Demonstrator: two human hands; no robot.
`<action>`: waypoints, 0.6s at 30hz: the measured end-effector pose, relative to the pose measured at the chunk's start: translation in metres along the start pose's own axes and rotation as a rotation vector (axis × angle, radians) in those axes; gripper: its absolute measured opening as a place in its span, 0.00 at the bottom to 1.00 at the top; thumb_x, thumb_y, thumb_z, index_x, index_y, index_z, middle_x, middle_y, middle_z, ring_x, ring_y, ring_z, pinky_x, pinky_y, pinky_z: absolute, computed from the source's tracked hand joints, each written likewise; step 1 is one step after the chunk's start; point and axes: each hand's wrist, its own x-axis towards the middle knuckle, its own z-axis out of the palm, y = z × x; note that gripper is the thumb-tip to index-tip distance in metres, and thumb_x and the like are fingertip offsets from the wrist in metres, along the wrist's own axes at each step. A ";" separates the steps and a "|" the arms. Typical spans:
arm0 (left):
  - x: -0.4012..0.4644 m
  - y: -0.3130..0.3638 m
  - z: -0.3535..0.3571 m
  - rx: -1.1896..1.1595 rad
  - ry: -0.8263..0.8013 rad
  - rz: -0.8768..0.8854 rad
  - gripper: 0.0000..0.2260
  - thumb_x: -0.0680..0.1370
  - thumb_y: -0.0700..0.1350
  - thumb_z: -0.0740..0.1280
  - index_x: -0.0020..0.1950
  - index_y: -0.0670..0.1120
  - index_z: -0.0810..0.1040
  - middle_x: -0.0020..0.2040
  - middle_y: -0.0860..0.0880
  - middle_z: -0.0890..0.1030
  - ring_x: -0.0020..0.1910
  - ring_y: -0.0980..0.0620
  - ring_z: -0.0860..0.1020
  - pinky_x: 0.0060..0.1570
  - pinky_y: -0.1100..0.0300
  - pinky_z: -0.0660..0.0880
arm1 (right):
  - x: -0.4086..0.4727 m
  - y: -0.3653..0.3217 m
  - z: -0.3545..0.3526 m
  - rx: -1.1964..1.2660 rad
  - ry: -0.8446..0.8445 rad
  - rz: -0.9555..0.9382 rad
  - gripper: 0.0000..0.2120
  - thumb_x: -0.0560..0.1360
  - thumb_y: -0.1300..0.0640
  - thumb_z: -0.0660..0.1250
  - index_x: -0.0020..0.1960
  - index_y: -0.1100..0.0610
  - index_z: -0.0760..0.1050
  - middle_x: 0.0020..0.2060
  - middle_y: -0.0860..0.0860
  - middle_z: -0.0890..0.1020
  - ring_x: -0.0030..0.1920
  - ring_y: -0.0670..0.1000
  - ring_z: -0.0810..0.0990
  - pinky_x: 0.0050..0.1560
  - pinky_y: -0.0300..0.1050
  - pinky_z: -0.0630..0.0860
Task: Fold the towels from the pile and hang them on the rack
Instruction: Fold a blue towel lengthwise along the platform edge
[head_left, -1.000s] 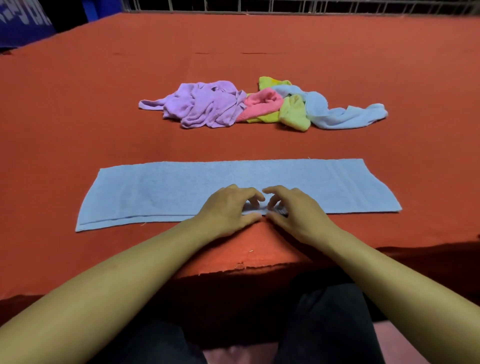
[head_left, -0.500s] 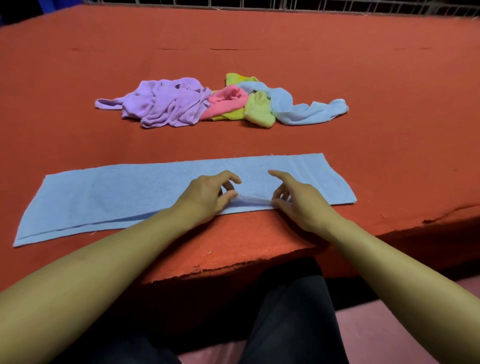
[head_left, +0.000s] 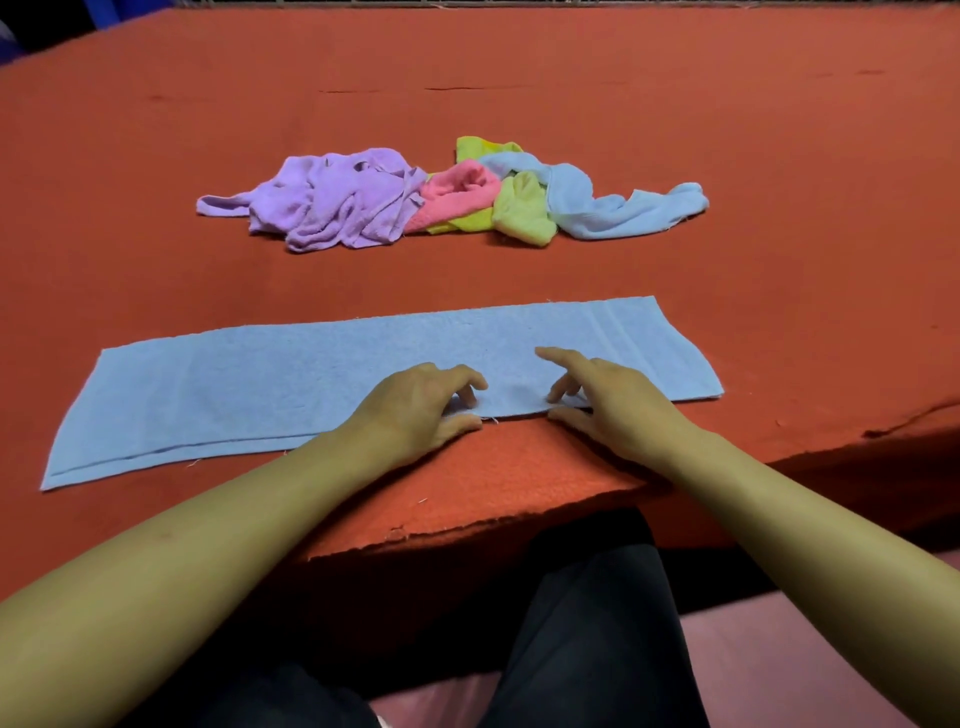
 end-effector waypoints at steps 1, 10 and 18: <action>0.001 0.001 -0.001 0.053 -0.010 0.025 0.16 0.78 0.52 0.67 0.66 0.53 0.74 0.54 0.60 0.81 0.51 0.53 0.76 0.51 0.53 0.75 | 0.000 0.000 -0.001 -0.030 0.011 -0.022 0.30 0.76 0.52 0.70 0.75 0.45 0.63 0.51 0.40 0.82 0.51 0.50 0.78 0.48 0.50 0.77; -0.001 0.000 0.001 0.025 0.028 0.072 0.18 0.79 0.49 0.65 0.69 0.53 0.70 0.52 0.53 0.84 0.47 0.49 0.81 0.48 0.55 0.76 | 0.002 -0.004 -0.006 -0.064 -0.064 0.008 0.35 0.76 0.50 0.68 0.77 0.41 0.54 0.51 0.40 0.81 0.50 0.49 0.78 0.49 0.48 0.76; -0.082 -0.039 -0.032 -0.203 0.322 -0.182 0.18 0.73 0.44 0.74 0.61 0.56 0.76 0.48 0.66 0.80 0.47 0.60 0.76 0.49 0.61 0.75 | 0.036 -0.066 0.013 0.239 -0.087 -0.015 0.31 0.72 0.48 0.73 0.71 0.40 0.64 0.48 0.36 0.79 0.50 0.41 0.76 0.50 0.40 0.75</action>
